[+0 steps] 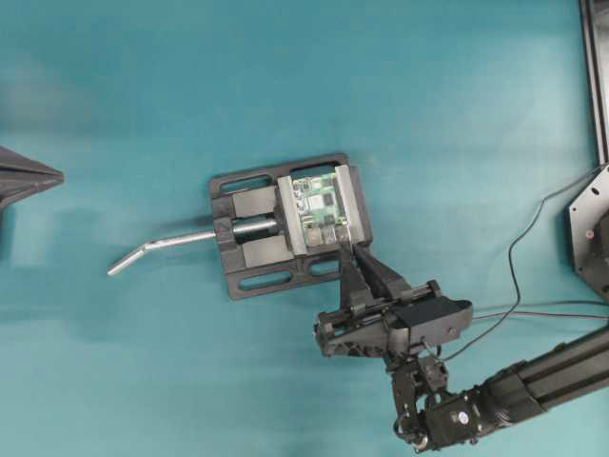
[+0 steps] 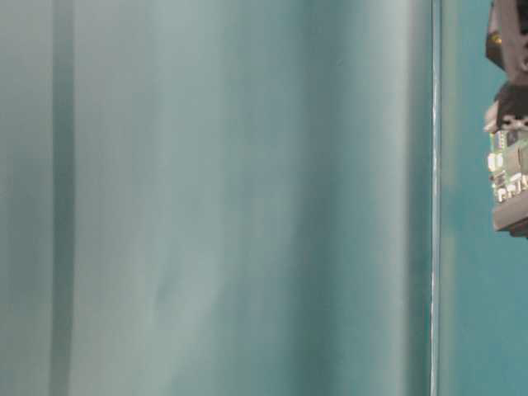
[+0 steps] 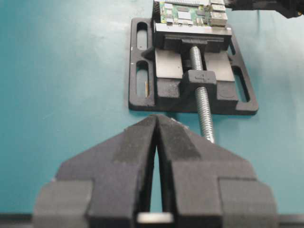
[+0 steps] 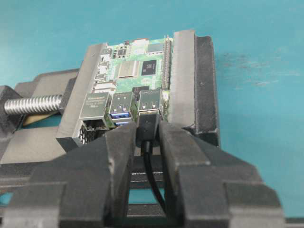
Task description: Insert the USB into the fixed PCB.
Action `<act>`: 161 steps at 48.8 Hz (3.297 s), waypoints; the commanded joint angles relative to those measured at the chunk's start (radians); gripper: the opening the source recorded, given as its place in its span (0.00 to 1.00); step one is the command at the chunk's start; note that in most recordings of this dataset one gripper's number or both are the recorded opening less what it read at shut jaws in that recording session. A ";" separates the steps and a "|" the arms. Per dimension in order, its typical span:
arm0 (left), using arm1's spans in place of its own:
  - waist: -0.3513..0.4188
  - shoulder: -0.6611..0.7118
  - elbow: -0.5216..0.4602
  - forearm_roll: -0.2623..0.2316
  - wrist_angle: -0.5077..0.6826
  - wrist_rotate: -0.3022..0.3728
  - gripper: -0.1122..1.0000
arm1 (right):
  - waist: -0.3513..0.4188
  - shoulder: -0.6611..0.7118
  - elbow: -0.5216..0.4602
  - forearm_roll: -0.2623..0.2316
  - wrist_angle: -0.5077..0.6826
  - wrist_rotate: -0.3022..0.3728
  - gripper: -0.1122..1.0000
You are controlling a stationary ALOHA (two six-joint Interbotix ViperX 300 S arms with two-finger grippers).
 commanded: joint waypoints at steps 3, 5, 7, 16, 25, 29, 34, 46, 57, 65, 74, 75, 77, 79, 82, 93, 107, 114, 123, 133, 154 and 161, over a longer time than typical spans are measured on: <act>0.003 0.011 -0.028 0.002 -0.005 -0.006 0.10 | -0.067 -0.051 -0.003 -0.015 -0.002 -0.005 0.26; 0.003 0.011 -0.028 0.002 -0.005 -0.006 0.10 | -0.067 -0.051 -0.003 -0.015 -0.002 -0.005 0.26; 0.003 0.011 -0.028 0.003 -0.005 -0.006 0.10 | -0.066 -0.052 -0.002 -0.015 0.000 -0.005 0.27; 0.003 0.011 -0.028 0.003 -0.005 -0.006 0.10 | -0.057 -0.055 -0.003 -0.014 0.014 -0.003 0.48; 0.003 0.009 -0.029 0.002 -0.002 -0.006 0.10 | -0.046 -0.069 0.006 -0.014 0.012 -0.006 0.49; 0.003 0.009 -0.029 0.002 -0.002 -0.006 0.10 | -0.035 -0.080 0.011 -0.014 0.012 -0.008 0.49; 0.003 0.009 -0.029 0.003 -0.002 -0.006 0.10 | -0.018 -0.091 0.014 -0.009 0.014 -0.008 0.50; 0.003 0.011 -0.029 0.003 -0.002 -0.006 0.10 | 0.020 -0.107 0.014 0.017 0.015 -0.028 0.50; 0.003 0.009 -0.029 0.002 -0.002 -0.006 0.10 | 0.032 -0.109 0.014 0.021 0.055 -0.035 0.50; 0.003 0.009 -0.031 0.003 -0.002 -0.006 0.10 | 0.037 -0.117 0.020 0.021 0.075 -0.040 0.50; 0.003 0.009 -0.029 0.002 -0.002 -0.006 0.10 | 0.038 -0.158 0.055 0.020 0.098 -0.061 0.50; 0.003 0.009 -0.029 0.002 -0.002 -0.006 0.10 | 0.038 -0.164 0.061 0.020 0.101 -0.066 0.50; 0.003 0.011 -0.029 0.003 -0.002 -0.006 0.10 | 0.041 -0.181 0.072 0.020 0.104 -0.074 0.50; 0.003 0.011 -0.031 0.003 -0.002 -0.006 0.10 | 0.044 -0.195 0.087 0.020 0.110 -0.075 0.50; 0.003 0.011 -0.029 0.003 -0.002 -0.006 0.10 | 0.052 -0.215 0.110 0.020 0.129 -0.078 0.50; 0.003 0.011 -0.029 0.003 -0.002 -0.006 0.10 | 0.067 -0.268 0.192 0.018 0.327 -0.089 0.50; 0.003 0.009 -0.029 0.002 -0.002 -0.006 0.10 | 0.078 -0.367 0.305 -0.018 0.462 -0.098 0.69; 0.003 0.009 -0.029 0.002 -0.002 -0.006 0.10 | 0.077 -0.500 0.425 -0.066 0.465 -0.098 0.75; 0.003 0.009 -0.029 0.002 -0.002 -0.006 0.10 | 0.060 -0.681 0.600 -0.144 0.491 -0.098 0.75; 0.003 0.009 -0.029 0.002 -0.002 -0.006 0.10 | -0.018 -0.888 0.769 -0.324 0.638 -0.098 0.75; 0.003 0.009 -0.031 0.002 -0.002 -0.006 0.10 | -0.385 -1.223 0.894 -0.678 1.094 -0.356 0.75; 0.003 0.009 -0.029 0.002 -0.002 -0.006 0.10 | -0.535 -1.321 0.910 -0.719 1.289 -0.465 0.75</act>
